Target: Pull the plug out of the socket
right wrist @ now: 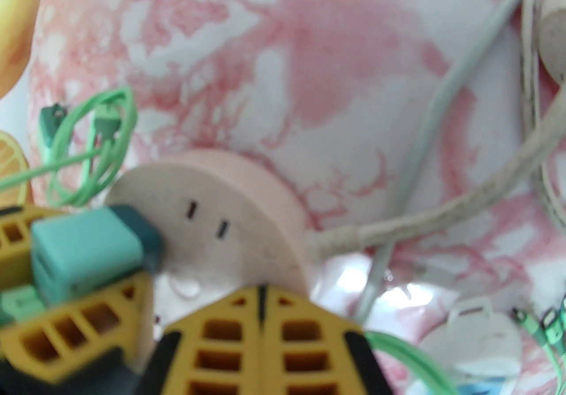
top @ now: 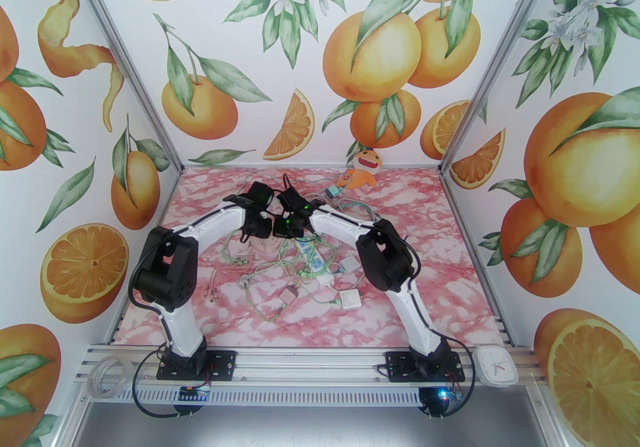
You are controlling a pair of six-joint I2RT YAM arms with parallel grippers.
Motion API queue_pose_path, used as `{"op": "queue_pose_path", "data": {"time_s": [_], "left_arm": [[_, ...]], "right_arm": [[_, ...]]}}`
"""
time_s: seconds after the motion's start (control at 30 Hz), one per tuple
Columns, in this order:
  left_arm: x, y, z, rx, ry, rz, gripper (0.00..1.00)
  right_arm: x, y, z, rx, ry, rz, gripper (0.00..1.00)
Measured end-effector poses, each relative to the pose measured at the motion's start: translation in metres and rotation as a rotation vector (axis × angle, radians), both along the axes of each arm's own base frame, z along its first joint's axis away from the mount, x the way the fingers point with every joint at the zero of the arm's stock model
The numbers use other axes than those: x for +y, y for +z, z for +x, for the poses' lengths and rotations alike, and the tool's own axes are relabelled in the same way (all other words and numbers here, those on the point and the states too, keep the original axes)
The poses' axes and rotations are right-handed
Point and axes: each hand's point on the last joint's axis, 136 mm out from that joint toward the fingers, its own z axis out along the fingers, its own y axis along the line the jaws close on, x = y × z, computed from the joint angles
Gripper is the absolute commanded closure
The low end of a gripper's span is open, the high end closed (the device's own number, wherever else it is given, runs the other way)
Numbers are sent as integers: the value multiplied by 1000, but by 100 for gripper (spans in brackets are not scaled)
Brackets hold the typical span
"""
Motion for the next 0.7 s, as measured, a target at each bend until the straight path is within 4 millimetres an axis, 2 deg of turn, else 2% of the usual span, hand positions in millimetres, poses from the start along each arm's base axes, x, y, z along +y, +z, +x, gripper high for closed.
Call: {"op": "queue_pose_path", "data": {"time_s": [0.37,0.57,0.7], "left_arm": [[-2,3,4,-21,-18,24,92],[2,0,1,4,142,-69,92],[1,0,0,6,228,-113,92]], "right_arm": [[-3,0,2,13,-2,7,100],[-4,8,4,-12,-25,74,100],[7,25,14,-19,-58,169,100]]}}
